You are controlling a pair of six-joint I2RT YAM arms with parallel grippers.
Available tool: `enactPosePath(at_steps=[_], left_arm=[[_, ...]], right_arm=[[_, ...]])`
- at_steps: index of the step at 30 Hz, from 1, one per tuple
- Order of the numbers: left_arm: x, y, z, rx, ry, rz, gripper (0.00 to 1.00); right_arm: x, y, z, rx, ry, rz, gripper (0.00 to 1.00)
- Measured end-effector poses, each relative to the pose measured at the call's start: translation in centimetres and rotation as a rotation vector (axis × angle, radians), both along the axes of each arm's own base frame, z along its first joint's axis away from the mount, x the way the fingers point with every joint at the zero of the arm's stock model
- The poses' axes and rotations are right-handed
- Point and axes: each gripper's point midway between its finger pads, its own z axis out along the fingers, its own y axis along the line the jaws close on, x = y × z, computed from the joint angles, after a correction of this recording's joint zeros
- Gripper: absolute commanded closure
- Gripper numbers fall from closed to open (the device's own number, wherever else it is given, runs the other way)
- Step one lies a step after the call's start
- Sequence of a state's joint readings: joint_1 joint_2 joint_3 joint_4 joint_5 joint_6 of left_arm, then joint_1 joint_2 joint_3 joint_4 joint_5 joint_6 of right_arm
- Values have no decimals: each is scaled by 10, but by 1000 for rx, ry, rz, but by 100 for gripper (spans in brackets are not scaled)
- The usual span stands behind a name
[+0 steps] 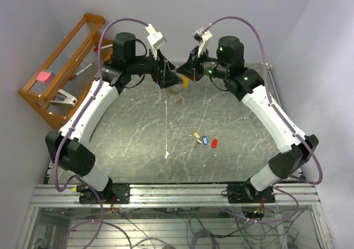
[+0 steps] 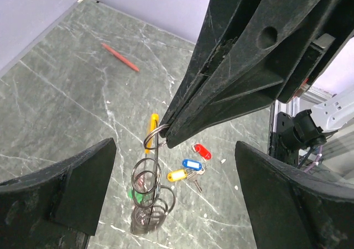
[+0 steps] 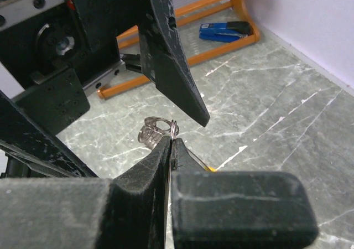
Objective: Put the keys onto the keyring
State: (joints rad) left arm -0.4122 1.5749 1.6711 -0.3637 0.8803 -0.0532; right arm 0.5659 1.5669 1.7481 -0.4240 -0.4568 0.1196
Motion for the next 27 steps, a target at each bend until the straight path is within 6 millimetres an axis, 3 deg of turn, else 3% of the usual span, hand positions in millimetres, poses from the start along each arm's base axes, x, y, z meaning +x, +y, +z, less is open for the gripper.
enactPosePath(at_steps=[9, 27], left_arm=[[-3, -2, -7, 5, -7, -31, 0], [-22, -4, -8, 3, -49, -159, 21]], right_arm=[[-8, 6, 9, 44, -10, 35, 100], [-26, 5, 21, 123, -30, 71, 100]])
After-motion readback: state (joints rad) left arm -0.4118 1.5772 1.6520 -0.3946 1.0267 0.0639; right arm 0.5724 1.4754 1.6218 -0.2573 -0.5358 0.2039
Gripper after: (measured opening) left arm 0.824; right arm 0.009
